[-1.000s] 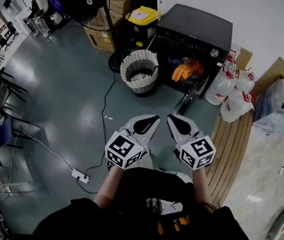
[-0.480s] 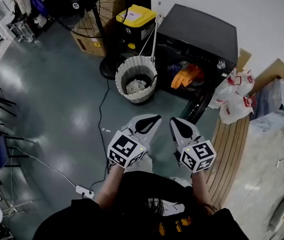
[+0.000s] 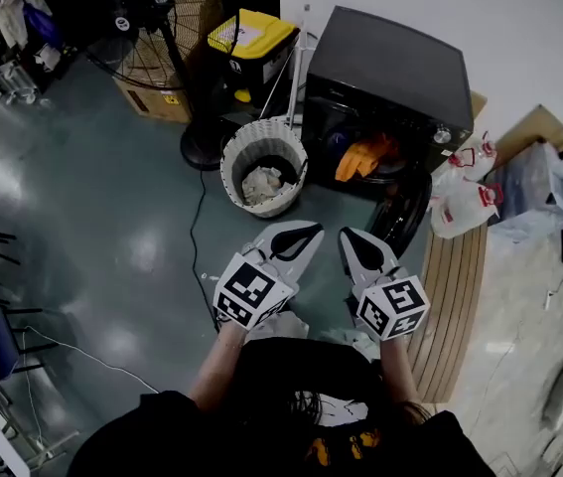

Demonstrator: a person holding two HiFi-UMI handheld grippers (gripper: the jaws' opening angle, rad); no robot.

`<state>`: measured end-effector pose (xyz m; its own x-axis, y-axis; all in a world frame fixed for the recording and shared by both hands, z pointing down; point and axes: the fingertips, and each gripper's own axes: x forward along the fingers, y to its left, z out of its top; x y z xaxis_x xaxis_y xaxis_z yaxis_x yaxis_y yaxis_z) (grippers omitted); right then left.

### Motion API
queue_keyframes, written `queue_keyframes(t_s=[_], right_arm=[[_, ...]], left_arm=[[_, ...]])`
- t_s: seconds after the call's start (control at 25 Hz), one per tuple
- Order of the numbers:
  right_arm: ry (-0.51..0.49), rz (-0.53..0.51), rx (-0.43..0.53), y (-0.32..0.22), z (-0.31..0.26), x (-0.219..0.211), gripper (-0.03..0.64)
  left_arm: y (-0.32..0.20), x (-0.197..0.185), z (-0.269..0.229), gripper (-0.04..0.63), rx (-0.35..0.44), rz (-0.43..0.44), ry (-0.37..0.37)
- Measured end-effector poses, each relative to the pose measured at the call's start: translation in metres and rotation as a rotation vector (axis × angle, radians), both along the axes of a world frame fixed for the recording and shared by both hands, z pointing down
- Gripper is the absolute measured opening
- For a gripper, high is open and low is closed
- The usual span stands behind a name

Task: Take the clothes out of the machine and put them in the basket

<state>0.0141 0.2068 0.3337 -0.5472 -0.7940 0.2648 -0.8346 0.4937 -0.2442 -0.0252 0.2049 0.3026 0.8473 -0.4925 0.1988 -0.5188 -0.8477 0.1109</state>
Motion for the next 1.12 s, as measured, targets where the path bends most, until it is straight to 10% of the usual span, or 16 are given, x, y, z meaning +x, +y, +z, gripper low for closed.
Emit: queue_keyframes(t_s=[0.68,1.12], right_arm=[[0.010,0.055,-0.023,-0.046,0.012,0.012,0.011],[-0.030,0.073,0.004,-0.175,0.014,0.059,0.011]], left_arm=[[-0.035,-0.003,0.018,0.001,-0.060,0.001,0.033],[-0.158,0.036,0.008,0.001,-0.041,-0.027,0.027]])
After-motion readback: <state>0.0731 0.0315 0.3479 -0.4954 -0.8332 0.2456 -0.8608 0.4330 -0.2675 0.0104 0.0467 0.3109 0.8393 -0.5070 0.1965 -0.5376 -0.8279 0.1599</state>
